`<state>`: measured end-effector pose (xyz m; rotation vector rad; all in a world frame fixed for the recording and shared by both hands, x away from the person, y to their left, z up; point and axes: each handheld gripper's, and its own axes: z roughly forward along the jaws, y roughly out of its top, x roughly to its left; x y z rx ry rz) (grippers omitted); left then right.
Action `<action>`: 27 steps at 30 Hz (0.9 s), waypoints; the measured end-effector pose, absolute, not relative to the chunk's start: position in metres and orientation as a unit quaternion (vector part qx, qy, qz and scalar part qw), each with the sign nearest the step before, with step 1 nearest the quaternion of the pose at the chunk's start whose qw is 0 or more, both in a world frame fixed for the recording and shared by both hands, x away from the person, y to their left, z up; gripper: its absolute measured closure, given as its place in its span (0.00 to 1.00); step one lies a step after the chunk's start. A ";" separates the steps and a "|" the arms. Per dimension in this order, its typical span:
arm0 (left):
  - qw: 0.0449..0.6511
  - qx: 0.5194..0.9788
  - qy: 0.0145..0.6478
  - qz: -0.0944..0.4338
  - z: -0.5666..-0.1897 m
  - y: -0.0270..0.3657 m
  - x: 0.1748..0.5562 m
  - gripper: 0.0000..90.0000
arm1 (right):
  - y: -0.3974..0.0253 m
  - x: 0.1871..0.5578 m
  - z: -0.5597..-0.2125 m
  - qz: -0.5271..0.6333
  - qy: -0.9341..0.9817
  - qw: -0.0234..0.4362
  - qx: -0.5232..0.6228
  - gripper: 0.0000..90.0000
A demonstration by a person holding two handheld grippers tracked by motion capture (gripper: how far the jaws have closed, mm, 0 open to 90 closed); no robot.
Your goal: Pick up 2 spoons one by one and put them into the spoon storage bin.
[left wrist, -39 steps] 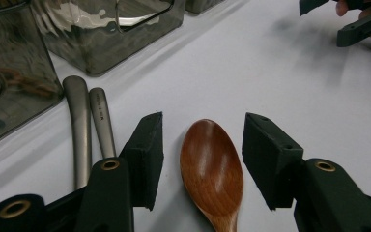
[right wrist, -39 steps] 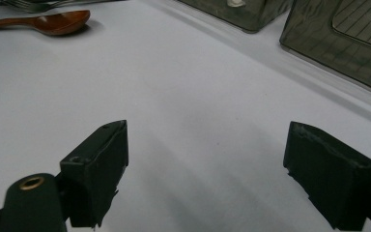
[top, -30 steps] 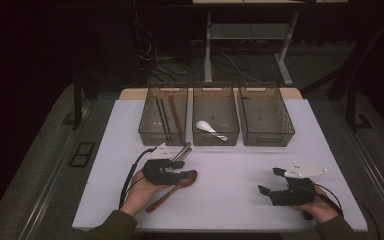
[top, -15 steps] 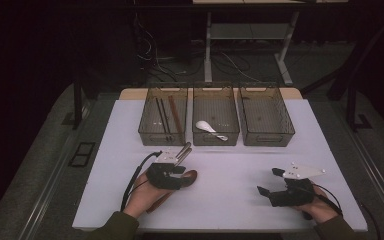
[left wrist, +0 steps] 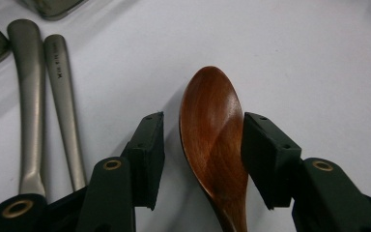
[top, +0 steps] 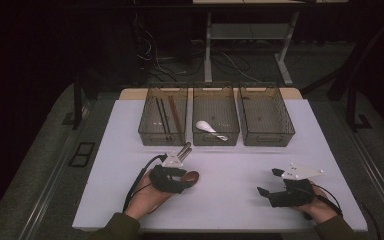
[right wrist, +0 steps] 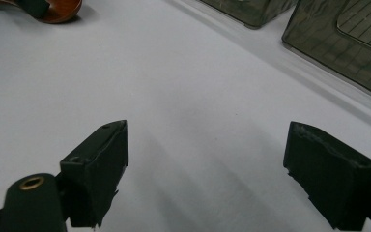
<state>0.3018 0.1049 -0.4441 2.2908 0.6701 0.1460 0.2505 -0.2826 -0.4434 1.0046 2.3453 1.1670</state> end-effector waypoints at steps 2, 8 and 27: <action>0.366 0.892 0.259 0.052 -0.444 0.104 0.301 0.58 | -0.282 0.250 -0.444 0.410 0.824 0.167 0.353 0.18; 0.354 0.901 0.244 0.056 -0.443 0.100 0.298 0.65 | -0.281 0.250 -0.444 0.406 0.827 0.168 0.350 0.18; 0.347 0.906 0.237 0.046 -0.441 0.095 0.295 0.88 | -0.280 0.250 -0.446 0.396 0.835 0.167 0.345 0.18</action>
